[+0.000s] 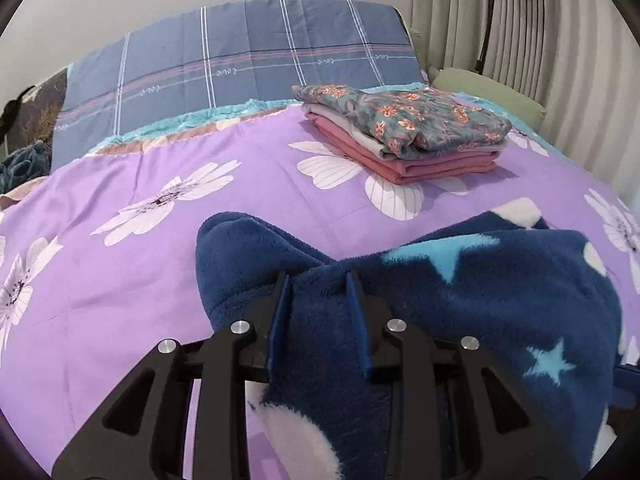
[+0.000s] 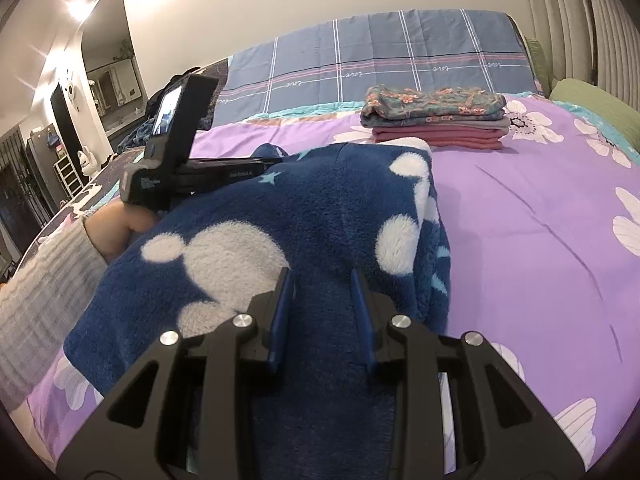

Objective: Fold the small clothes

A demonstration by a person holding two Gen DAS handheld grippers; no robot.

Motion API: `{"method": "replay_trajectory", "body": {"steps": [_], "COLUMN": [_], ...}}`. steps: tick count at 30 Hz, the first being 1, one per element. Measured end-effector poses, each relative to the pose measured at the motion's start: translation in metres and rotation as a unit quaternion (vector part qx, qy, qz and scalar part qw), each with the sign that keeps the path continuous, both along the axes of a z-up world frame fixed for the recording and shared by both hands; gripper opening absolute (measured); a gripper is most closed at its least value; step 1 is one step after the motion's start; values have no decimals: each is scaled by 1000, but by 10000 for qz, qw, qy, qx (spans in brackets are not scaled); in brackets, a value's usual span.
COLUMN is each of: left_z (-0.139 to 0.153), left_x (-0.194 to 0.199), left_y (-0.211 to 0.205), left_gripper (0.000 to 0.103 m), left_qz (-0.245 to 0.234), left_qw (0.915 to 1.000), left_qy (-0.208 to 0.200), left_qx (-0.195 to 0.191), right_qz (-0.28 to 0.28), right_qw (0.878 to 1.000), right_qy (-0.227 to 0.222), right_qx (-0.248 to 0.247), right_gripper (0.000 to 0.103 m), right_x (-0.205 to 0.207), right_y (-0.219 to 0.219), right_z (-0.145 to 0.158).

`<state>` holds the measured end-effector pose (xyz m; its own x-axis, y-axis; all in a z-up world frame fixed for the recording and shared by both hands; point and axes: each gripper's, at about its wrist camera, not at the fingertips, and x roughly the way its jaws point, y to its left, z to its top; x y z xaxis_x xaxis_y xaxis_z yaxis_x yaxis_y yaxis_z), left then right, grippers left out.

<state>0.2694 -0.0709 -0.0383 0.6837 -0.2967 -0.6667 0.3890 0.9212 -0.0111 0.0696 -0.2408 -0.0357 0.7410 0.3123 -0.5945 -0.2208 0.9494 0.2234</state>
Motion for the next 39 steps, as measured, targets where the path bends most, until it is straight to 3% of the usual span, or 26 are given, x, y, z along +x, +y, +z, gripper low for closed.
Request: {"method": "replay_trajectory", "body": {"steps": [5, 8, 11, 13, 16, 20, 23, 25, 27, 30, 33, 36, 39], "left_z": [30, 44, 44, 26, 2, 4, 4, 4, 4, 4, 4, 3, 2], "left_x": [-18, -41, -60, -66, -73, -75, -75, -74, -74, -75, -75, -75, -75], "left_y": [7, 11, 9, -1, -12, -13, -9, -6, -6, -7, -6, -5, -7], "left_gripper": [37, 39, 46, 48, 48, 48, 48, 48, 48, 48, 48, 48, 48], "left_qz": [-128, -486, -777, -884, -799, -688, -664, -678, -668, -664, -679, -708, -747], "left_qw": [9997, 9969, 9937, 9944, 9964, 9972, 9974, 9969, 9970, 9971, 9967, 9963, 9960], "left_qy": [-9, -46, 0, 141, -165, -158, -108, -80, -99, -130, -152, -174, -232], "left_qx": [-187, -618, -802, -566, -244, -243, -270, -381, -388, -346, -407, -457, -426], "right_qz": [-9, -3, -6, -4, -13, -60, 63, 100, -137, 47, 225, 316, 258], "right_qw": [10000, 10000, 10000, 10000, 10000, 9999, 9996, 9998, 9979, 9960, 9985, 9927, 9946], "right_qy": [-21, -7, -17, -16, -22, 44, 191, -69, -439, -509, 81, 989, 996], "right_qx": [-35, 21, 7, 16, -24, -152, -194, -158, -466, -729, -486, -620, -123], "right_gripper": [30, 30, 30, 30, 30, 30, 31, 31, 31, 31, 31, 31, 31], "right_x": [-2, -1, -2, -2, -1, -2, -6, -7, 1, 36, 87, 134, 138], "right_y": [0, -1, 0, -1, 0, 3, 0, -10, -17, -15, -13, -8, -21], "right_z": [0, -1, -1, -1, -1, 3, 23, 49, 76, 86, 65, 6, -8]}}
